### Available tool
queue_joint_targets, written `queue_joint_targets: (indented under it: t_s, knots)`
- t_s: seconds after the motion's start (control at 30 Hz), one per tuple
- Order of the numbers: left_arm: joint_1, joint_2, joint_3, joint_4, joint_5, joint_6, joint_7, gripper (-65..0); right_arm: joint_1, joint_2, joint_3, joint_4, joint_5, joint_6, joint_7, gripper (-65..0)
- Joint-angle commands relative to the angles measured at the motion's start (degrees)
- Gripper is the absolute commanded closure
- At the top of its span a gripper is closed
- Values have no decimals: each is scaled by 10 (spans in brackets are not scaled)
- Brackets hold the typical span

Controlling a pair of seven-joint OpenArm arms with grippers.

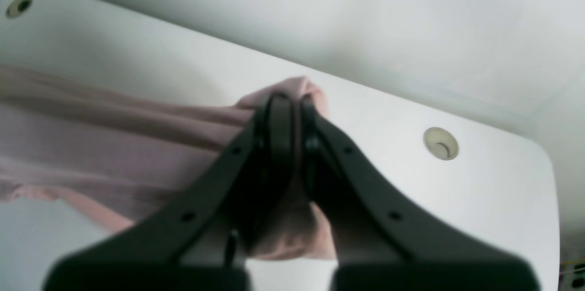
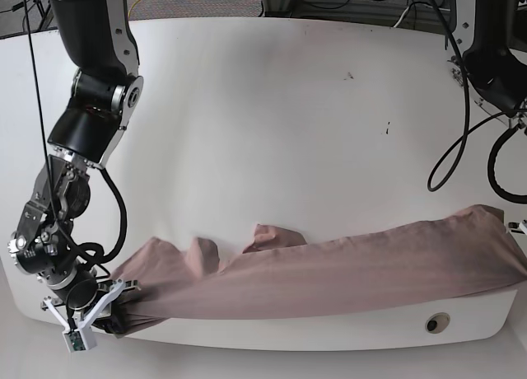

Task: Fold the T-shirt properly
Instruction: 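Stretch the shirt between both grippers and lay it flat on the table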

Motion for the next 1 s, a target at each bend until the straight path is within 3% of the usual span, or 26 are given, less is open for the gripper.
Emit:
queue_joint_targets:
  t_s: [0.0, 0.17, 0.6, 0.97]
  knots:
    - [23, -10, -15, 7, -1, -1, -14, 0, -21, 6, 1, 39, 6, -2, 11, -6]
    - [84, 0, -44, 9, -21, -18, -15, 0, -101, -1, 2, 92, 6, -2, 4, -6]
    - [276, 3, -98, 11, -60, -18, -16, 0, -305, -23, 52, 191, 6, -2, -7, -6]
    - [391, 4, -126, 11, -98, -18, -16, 0, -426, -45, 73, 221, 6, -2, -7, -6]
